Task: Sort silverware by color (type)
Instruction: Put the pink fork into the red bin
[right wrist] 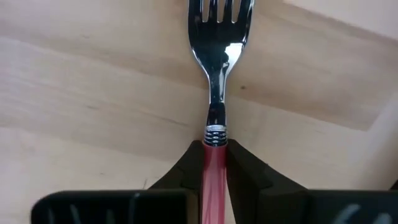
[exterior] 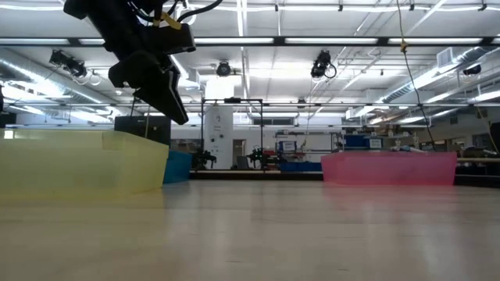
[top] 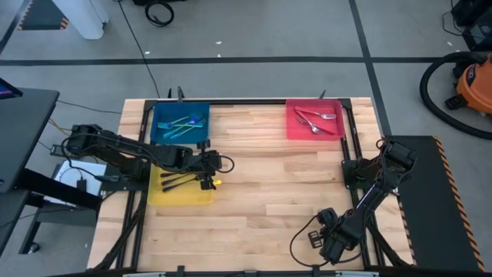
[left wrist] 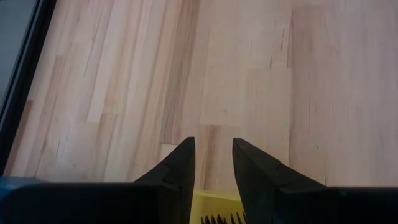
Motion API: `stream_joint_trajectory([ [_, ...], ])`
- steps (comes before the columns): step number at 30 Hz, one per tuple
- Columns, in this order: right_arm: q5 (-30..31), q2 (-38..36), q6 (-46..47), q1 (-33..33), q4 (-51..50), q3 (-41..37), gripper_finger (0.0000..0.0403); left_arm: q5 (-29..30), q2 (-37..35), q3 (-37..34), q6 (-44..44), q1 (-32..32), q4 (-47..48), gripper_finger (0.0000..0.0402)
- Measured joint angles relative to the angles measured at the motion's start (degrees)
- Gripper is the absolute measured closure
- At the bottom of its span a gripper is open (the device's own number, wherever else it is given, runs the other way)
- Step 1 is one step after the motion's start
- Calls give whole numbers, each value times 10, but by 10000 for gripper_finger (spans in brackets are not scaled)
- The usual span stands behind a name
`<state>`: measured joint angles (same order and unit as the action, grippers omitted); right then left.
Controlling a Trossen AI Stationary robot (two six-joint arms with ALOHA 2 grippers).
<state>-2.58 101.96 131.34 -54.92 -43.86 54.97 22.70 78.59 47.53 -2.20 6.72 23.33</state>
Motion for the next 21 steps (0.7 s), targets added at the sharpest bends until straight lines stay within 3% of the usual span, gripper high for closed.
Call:
stream_joint_trajectory([
  [9, 49, 3, -71, 37, -105, 50, 354, 0, 0, 0, -1, -2, -2, 294],
  [14, 48, 1, -173, 91, -172, 68, 354, 0, 0, 0, -1, -2, -30, 294],
  [21, 117, -42, -322, 186, -207, 69, 354, 0, 0, 0, -1, -2, -36, 294],
])
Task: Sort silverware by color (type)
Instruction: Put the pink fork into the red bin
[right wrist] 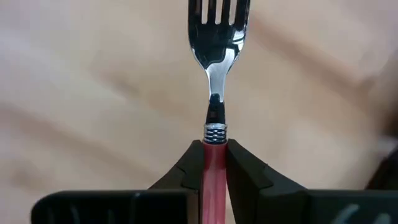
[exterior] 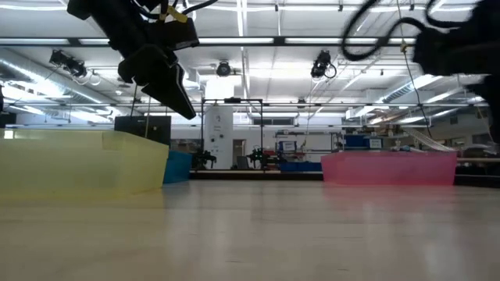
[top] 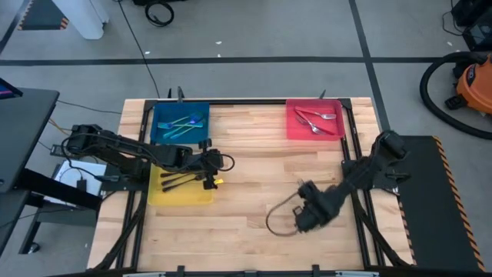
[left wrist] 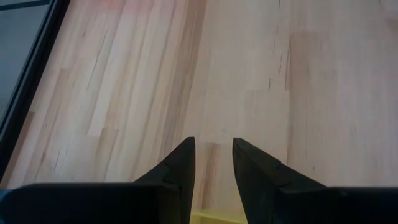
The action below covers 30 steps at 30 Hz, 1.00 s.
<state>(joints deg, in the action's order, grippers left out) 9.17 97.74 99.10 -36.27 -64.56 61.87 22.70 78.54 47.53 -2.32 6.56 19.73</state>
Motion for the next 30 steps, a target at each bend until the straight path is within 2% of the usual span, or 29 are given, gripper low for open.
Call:
stream_joint_trajectory([
  [12, 119, -162, -241, 212, -79, 1, 354, -1, 0, 0, 6, -15, 1, 294],
  [17, 161, -212, -381, 333, -81, 1, 354, 0, 0, 0, 12, -67, 1, 294],
  [22, 211, -231, -534, 468, -63, 1, 354, 0, 0, 0, 40, -132, -7, 294],
  [25, 209, -236, -635, 547, -8, -6, 354, 0, 0, 0, 55, -169, -19, 294],
  [30, 164, -225, -786, 664, 84, -26, 354, 0, 0, 0, 65, -215, -26, 294],
])
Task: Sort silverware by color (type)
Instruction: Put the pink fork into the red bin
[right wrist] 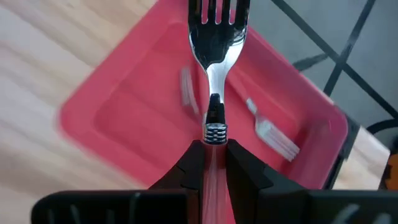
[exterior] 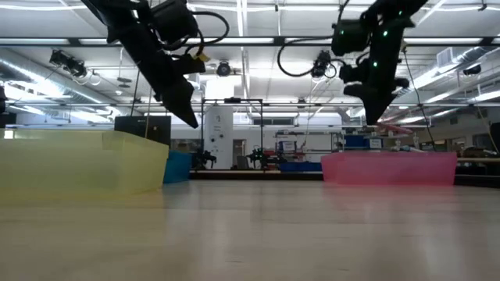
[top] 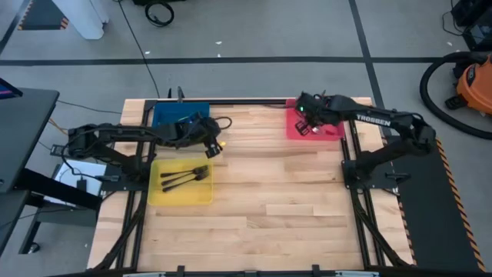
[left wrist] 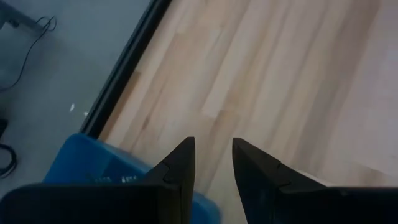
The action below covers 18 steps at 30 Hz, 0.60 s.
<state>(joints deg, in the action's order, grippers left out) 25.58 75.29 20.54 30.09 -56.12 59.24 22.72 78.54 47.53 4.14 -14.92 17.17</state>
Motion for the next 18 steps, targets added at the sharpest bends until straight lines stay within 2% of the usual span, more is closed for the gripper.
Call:
stream_joint_trajectory([
  [4, -31, 23, -78, 68, 40, -6, 354, 0, 0, 0, 0, -16, 3, 294],
  [7, -44, 39, -114, 95, 42, -7, 354, 0, 0, 0, 1, -16, 10, 294],
  [15, -76, 102, -171, 109, 42, -7, 353, -1, 0, 0, -4, 7, 28, 294],
  [18, -59, 122, -174, 109, 42, -7, 353, -1, 0, 0, -5, 20, 38, 294],
])
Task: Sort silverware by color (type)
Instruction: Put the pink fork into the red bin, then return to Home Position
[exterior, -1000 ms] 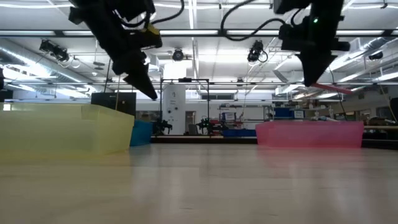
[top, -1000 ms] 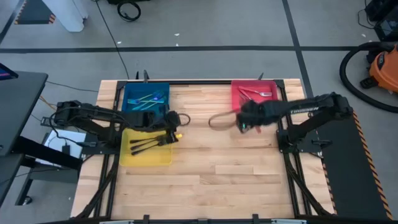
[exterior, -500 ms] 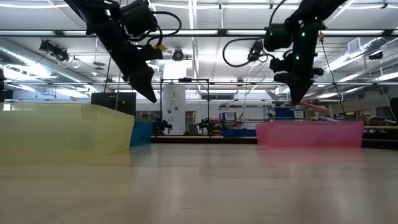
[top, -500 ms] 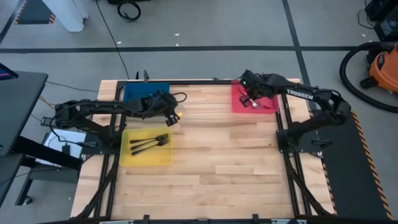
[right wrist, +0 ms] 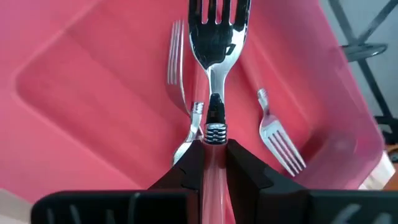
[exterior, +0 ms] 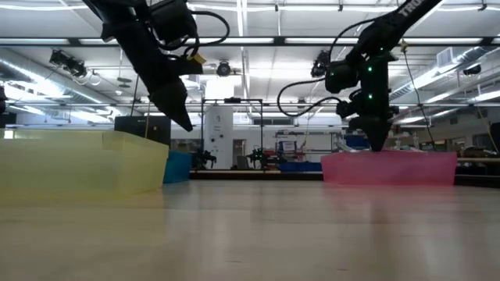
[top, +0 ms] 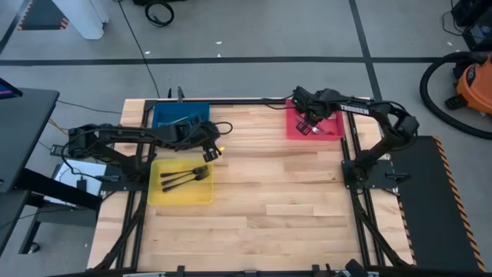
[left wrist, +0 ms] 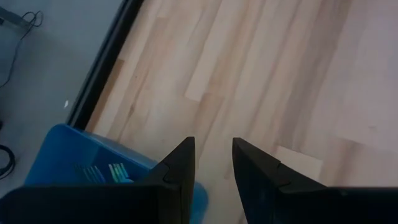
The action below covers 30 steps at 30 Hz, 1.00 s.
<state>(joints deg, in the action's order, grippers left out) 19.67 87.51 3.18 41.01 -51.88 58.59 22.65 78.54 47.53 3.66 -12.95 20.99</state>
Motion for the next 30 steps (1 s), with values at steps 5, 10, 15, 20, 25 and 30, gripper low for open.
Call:
stream_joint_trajectory([
  [5, -46, 22, -5, 1, -1, 0, 352, 0, 0, 0, -15, 16, 4, 294],
  [10, -50, 23, -16, 2, -4, 0, 340, 0, 0, 0, -15, 23, 5, 294],
  [15, -53, 23, -19, 5, -6, 0, 323, 0, 0, 0, -15, 23, 7, 294],
  [20, -34, 23, -19, 5, -4, 0, 311, 0, 0, 0, -13, 23, 7, 294],
  [25, -32, 23, -19, 5, 2, 0, 300, 0, 0, 0, 0, 23, 5, 294],
  [30, -64, 23, 12, 5, -12, 13, 297, 0, -19, 0, -14, 24, -1, 294],
])
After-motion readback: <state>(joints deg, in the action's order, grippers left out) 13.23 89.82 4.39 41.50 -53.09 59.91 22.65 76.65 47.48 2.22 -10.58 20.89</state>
